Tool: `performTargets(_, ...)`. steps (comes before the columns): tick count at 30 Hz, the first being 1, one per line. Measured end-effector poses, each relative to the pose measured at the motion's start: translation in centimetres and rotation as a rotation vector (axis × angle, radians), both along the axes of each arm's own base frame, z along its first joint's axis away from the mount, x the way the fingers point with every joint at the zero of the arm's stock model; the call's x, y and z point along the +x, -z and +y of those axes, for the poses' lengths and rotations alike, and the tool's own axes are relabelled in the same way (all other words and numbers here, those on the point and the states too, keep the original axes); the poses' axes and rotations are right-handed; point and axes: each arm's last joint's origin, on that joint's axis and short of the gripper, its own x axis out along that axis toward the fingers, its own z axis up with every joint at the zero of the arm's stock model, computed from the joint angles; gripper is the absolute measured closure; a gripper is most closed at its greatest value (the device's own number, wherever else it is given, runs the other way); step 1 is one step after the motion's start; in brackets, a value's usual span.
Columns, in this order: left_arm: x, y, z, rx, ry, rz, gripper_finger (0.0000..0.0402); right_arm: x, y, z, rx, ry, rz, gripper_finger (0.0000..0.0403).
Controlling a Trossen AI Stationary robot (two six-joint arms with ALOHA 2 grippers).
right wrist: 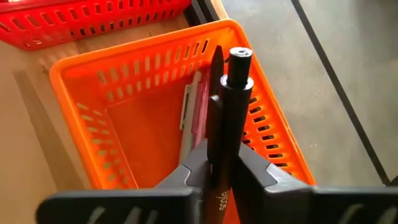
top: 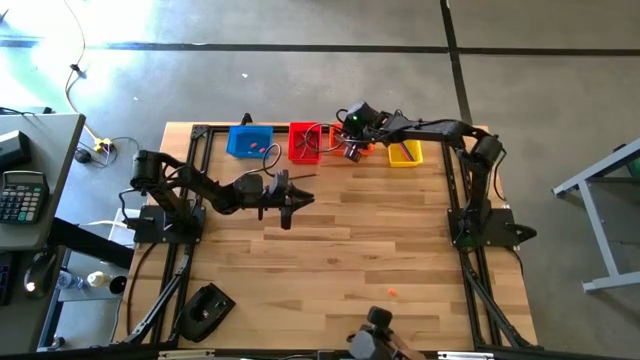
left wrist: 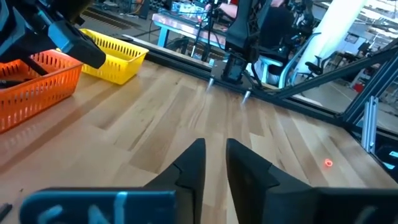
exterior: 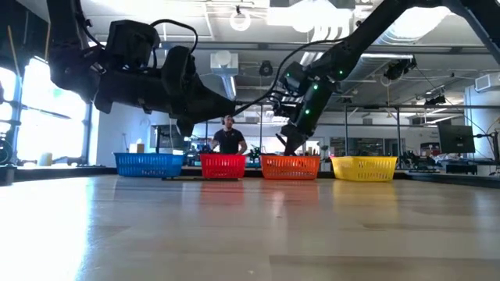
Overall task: Sort crayons/erasers/pens/pencils in bins
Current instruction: Put the black pen into the orange bin, then put the orange eraser into the blue bin
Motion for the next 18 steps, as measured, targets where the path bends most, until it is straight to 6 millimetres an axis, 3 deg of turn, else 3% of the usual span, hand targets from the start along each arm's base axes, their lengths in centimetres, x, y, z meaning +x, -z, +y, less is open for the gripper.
performTargets(10, -0.1, 0.4, 0.0, 0.037, 0.010, 0.047, 0.0383, 0.1, -0.2, -0.3, -0.037, 0.112, -0.031, 0.0300)
performTargets(14, -0.1, 0.7, 0.0, 0.050, 0.007, 0.088, 0.0393, 0.1, -0.7, 0.0, -0.040, 0.114, -0.048, 0.0300)
performTargets(18, -0.1, 0.7, 0.0, 0.051, 0.006, 0.087, 0.0400, 0.3, -2.8, 1.2, -0.061, 0.076, -0.096, 0.0330)
